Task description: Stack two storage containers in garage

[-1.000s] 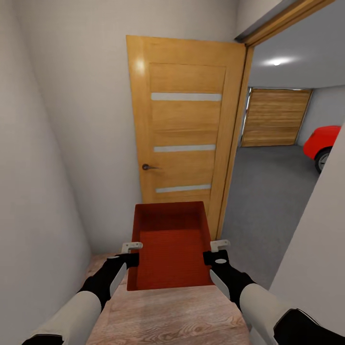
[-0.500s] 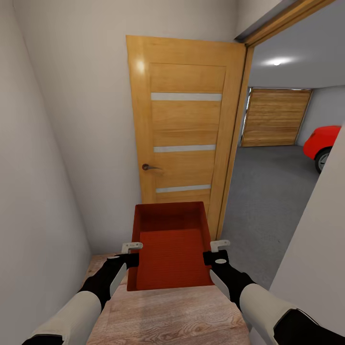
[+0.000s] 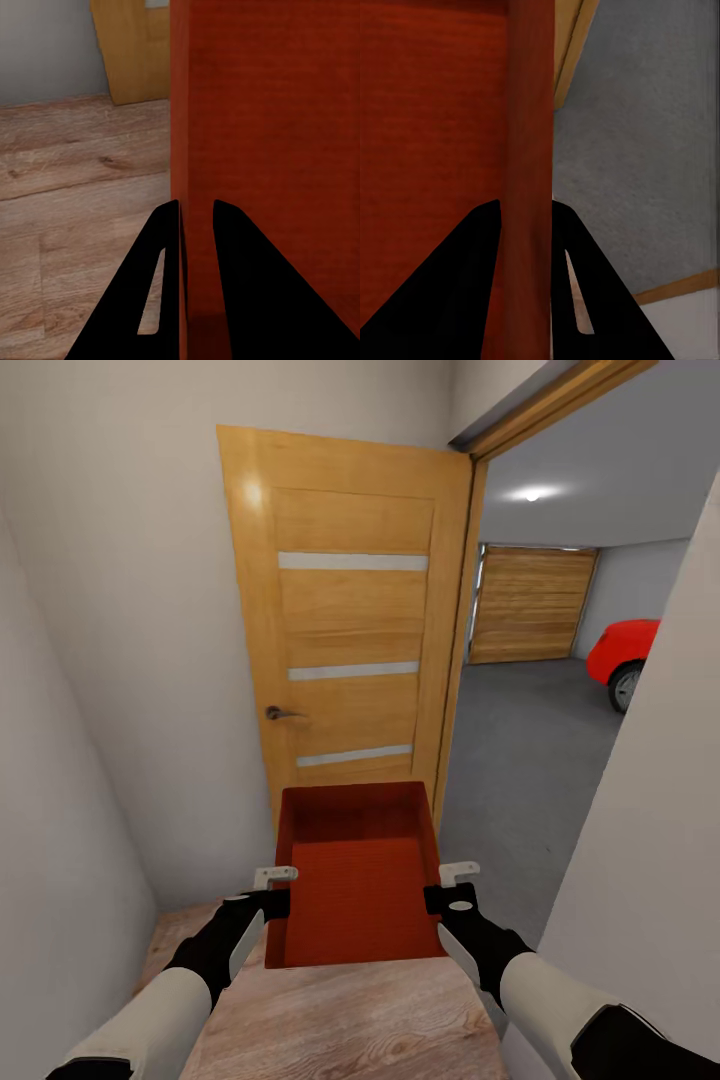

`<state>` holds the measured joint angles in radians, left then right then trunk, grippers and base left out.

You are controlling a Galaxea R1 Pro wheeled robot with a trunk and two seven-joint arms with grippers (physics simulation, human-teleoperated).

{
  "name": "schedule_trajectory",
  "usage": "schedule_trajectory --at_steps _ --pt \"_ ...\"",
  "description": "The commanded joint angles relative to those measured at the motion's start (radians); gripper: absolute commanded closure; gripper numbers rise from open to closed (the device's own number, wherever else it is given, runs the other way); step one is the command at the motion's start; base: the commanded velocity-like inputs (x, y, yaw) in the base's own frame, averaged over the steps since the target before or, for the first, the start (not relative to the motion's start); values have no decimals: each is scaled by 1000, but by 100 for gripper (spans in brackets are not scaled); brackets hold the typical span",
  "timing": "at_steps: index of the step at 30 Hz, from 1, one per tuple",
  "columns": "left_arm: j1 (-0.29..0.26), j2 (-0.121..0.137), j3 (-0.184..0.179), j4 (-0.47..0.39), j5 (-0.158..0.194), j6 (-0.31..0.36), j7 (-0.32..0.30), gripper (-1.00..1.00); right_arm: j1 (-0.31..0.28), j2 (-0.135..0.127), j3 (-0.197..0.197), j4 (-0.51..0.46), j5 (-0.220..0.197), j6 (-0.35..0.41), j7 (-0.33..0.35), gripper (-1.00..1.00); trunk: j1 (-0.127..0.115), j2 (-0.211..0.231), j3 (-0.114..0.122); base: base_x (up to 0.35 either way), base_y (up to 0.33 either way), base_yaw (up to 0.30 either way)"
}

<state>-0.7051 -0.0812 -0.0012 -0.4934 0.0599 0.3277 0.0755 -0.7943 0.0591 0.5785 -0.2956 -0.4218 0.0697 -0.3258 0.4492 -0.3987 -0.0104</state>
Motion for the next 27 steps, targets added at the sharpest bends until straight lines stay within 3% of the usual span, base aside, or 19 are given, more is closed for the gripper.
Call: schedule_trajectory --at_steps 1,27 --pt "1 0 -20 -1 15 5 11 100 -2 0 3 -2 3 7 -9 100 1 -1 -1 193 198 -197" --pt "1 0 -19 0 15 5 9 100 -2 0 4 -2 3 7 -9 100 1 -1 -1 217 231 -185"
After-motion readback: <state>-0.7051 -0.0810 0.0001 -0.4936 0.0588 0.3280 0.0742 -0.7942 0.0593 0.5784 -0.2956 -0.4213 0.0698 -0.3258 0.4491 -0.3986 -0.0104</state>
